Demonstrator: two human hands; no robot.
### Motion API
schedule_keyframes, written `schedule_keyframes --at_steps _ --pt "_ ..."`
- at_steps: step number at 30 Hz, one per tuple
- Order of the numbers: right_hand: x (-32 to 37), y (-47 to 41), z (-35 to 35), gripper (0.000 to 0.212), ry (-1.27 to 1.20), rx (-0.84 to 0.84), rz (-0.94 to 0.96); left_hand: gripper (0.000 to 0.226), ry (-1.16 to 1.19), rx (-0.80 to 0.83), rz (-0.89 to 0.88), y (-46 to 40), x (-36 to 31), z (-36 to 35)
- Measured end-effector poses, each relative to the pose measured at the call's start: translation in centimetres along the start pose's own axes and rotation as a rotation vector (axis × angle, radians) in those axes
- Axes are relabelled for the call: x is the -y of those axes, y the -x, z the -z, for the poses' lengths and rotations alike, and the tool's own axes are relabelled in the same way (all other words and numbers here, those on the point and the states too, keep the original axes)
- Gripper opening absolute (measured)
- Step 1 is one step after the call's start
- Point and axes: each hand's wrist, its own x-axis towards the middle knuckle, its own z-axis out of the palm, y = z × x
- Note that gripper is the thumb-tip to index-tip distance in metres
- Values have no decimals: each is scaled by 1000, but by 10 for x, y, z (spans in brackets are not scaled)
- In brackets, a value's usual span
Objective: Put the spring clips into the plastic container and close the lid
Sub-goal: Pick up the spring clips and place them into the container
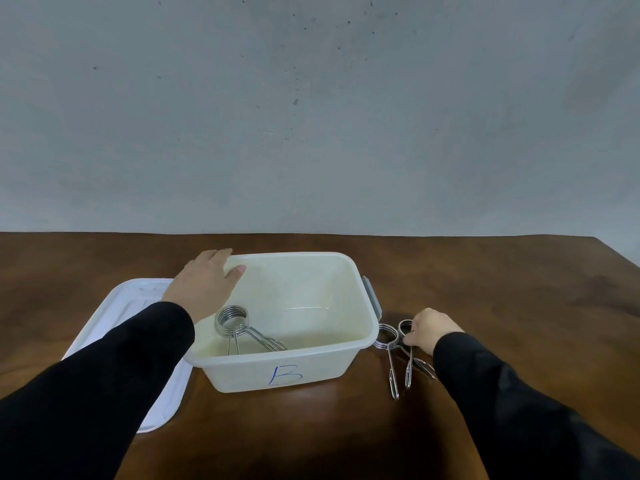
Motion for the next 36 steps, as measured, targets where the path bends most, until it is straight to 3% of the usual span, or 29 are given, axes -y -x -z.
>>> schedule_keyframes --at_steps 4,7,12,15,18,21,23,32,34,36 --pt "-7 1 8 26 -40 -30 3 60 22 -5 8 2 -2 2" --pt "-7 17 33 26 -127 -153 67 59 35 -2 9 2 -1 2" --pt "44 74 107 18 -379 -379 356 59 56 0 15 2 -1 2" --pt "96 97 125 26 -452 -300 539 59 62 -2 16 1 -1 2" --pt "146 95 104 23 -272 -151 583 58 56 -4 14 1 0 1" --pt "180 67 54 33 99 -76 472 58 64 -4 12 1 1 0" --pt "186 50 25 32 215 -94 392 59 75 0 10 0 2 0" --pt "190 25 -15 24 259 9 390 58 33 -21 -7 0 3 -3" --pt "190 29 -3 22 272 -63 443 59 31 -26 -5 0 3 -4" --pt "183 37 24 29 92 -199 500 59 31 -27 -3 -1 3 -4"
